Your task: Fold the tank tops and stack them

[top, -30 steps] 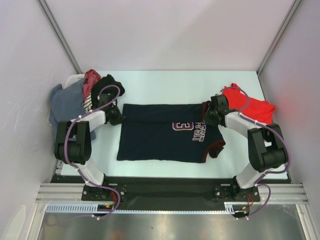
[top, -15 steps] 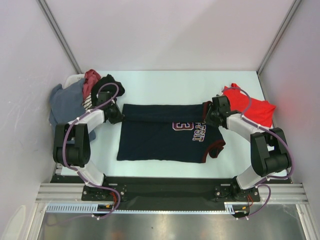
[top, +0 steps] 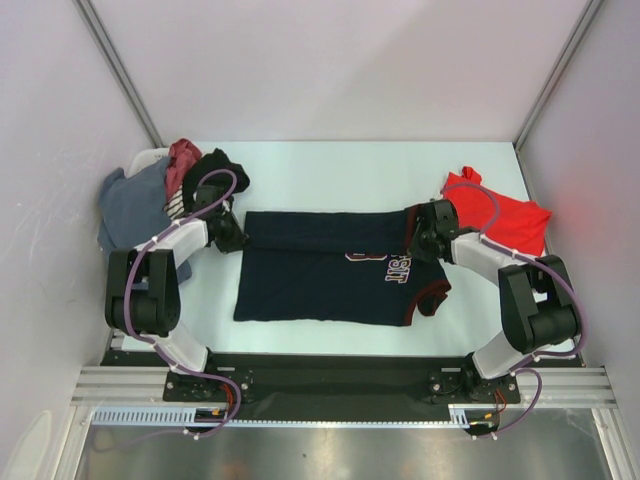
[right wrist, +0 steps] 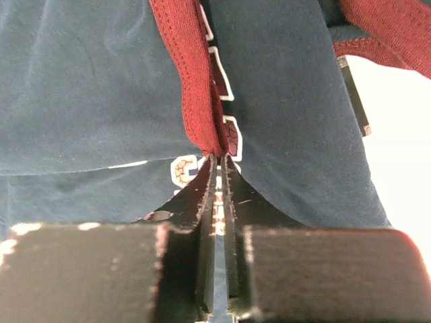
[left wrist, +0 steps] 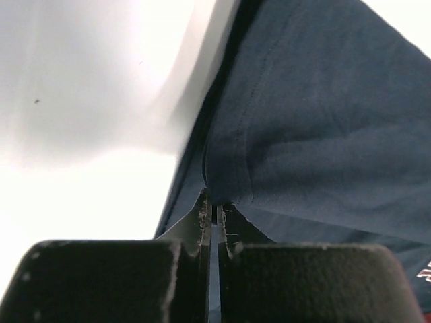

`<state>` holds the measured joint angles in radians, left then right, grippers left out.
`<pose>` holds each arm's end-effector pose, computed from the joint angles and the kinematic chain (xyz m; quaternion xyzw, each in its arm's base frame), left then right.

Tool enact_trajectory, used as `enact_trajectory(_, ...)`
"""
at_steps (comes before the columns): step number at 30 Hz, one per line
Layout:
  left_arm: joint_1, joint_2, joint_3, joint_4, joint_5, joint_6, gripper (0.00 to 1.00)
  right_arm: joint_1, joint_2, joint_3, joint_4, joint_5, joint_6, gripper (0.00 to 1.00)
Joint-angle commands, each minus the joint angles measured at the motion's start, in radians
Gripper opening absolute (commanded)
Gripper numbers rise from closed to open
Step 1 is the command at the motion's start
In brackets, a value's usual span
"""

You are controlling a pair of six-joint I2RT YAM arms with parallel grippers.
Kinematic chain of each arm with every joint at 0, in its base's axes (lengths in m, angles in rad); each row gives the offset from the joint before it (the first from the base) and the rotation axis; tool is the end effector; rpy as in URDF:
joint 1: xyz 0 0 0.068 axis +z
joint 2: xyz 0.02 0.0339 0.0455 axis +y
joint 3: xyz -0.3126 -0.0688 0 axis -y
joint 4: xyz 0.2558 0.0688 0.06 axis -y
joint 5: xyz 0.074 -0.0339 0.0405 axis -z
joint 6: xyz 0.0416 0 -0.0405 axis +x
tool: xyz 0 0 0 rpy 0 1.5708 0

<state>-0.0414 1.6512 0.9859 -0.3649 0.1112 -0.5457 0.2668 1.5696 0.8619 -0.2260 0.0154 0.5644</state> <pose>0.3423 -0.0188 0.2155 -0.2257 0.9355 -0.1284 0.2397 0.3106 0.0842 0.2125 0.1432 0.9388 0.1198 0.2895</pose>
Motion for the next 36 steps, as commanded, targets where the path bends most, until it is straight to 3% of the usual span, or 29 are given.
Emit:
enact_trajectory(1,0.008,-0.019,0.023,-0.045,-0.073,0.030,0.04,0.003,-0.005,-0.001,0.013,0.023,-0.018,0.08)
enact_trajectory(2,0.008,-0.021,0.020,-0.048,-0.071,0.032,0.07,0.003,0.003,0.005,0.007,0.023,-0.020,0.16)
enact_trajectory(4,0.000,-0.048,-0.001,-0.043,-0.087,0.030,0.34,0.006,0.010,0.008,0.004,0.037,-0.017,0.24)
enact_trajectory(6,-0.011,-0.088,-0.041,-0.020,-0.108,0.021,0.61,0.018,-0.008,0.000,0.007,0.050,-0.014,0.39)
enact_trajectory(7,-0.024,-0.138,-0.056,-0.010,-0.139,0.015,0.65,0.023,-0.041,-0.010,0.008,0.058,-0.014,0.43)
enact_trajectory(9,-0.037,-0.226,-0.097,0.007,-0.154,0.004,0.69,0.041,-0.078,-0.029,-0.002,0.080,-0.011,0.52)
enact_trajectory(22,-0.169,-0.685,-0.344,-0.098,-0.176,-0.059,0.73,0.215,-0.518,-0.262,-0.226,0.139,0.083,0.52)
enact_trajectory(31,-0.187,-0.781,-0.467,-0.229,-0.245,-0.333,0.71,0.293,-0.579,-0.357,-0.319,0.092,0.247,0.57)
enact_trajectory(36,-0.187,-0.771,-0.461,-0.304,-0.256,-0.376,0.71,0.344,-0.580,-0.380,-0.374,0.127,0.341,0.57)
